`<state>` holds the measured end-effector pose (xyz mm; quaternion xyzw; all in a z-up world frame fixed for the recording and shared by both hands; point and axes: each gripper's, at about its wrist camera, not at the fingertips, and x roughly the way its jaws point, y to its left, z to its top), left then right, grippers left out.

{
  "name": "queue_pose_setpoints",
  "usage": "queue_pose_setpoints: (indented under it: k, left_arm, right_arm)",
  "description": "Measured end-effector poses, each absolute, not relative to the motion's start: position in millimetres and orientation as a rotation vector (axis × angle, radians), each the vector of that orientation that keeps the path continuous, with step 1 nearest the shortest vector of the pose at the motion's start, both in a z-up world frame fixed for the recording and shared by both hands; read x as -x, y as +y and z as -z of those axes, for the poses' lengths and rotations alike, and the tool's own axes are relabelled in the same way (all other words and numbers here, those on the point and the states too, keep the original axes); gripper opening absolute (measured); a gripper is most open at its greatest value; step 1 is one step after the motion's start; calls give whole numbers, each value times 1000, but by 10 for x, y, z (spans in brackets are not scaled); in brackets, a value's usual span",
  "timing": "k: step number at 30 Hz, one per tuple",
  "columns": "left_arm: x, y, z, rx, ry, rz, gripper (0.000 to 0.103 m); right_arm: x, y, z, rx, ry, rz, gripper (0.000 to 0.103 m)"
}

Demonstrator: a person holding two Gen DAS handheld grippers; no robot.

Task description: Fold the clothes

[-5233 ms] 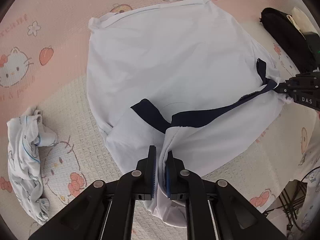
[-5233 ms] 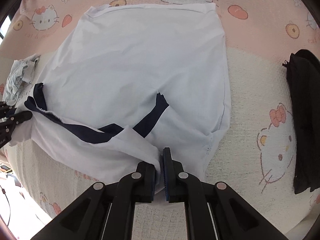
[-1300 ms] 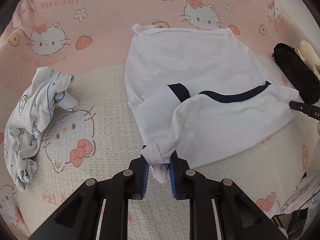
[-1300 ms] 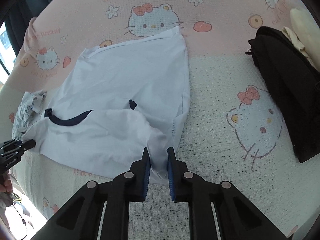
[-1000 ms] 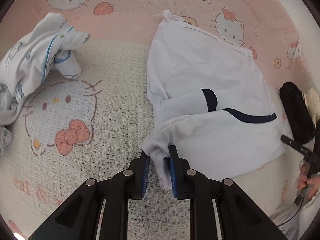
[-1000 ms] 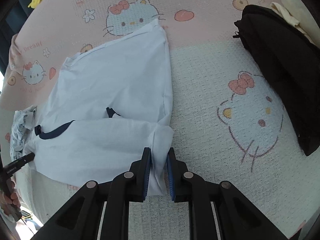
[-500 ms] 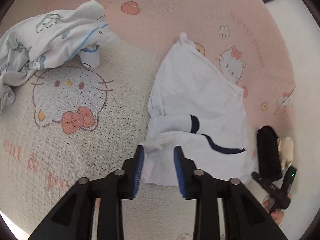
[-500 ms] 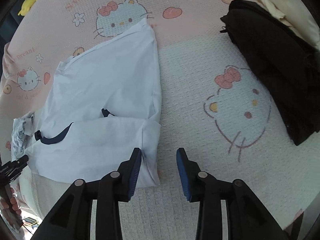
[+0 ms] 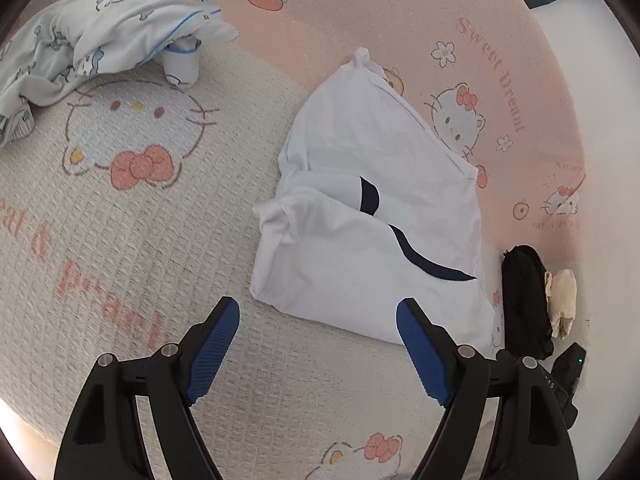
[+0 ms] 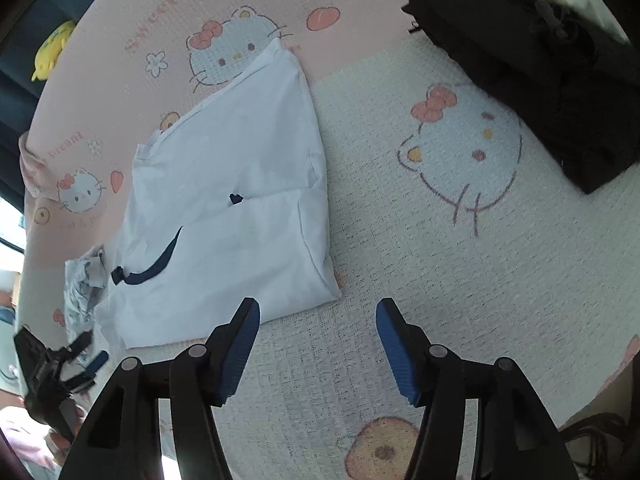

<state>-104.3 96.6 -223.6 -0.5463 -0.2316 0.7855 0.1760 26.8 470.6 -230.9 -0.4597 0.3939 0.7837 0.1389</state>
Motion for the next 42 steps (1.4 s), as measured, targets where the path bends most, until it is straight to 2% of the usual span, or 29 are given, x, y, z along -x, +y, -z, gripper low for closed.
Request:
queue_pose_setpoints:
  k: [4,7,9,13,19,28,33,39,42]
  left_arm:
    - [993,993,2429,1565,-820,-2145,80]
    - [986,997,2575,1584,-883,-2111,80]
    - [980,986,2594,1537,-905,-2129,80]
    - [1042,993,2601,1512,-920,-2142,80]
    - [1203,938,2659,1451,-1037,-2154,80]
    - [1249,997,2665,1410,-1043,-2206,80]
    - [1221,977,2711,1387,-1142,-2181,80]
    - [1303,958,2739,1419,-1194,-2130,81]
    - [1356,877,2674,1450,-1125,-2179,81]
  right_arm:
    - [-392,4835,2585,1225,1587,-2109,60]
    - [-444,4837,2720,1147,1730,-2022,60]
    - [-445,4822,2736,1102,1751,-2013,60]
    - [-406,4790,2737,1034,1769,-2019,70]
    - [-241,4820,2792,897,1780,-2095,70]
    - [-73,4798,2779,784,1765,-2099,70]
    - [-45,4653,2875,787,1966,-2054,70]
    - [145,4560,2795,868,1817,-2132,70]
    - [118,4660,2810,834,1819,-2106,62]
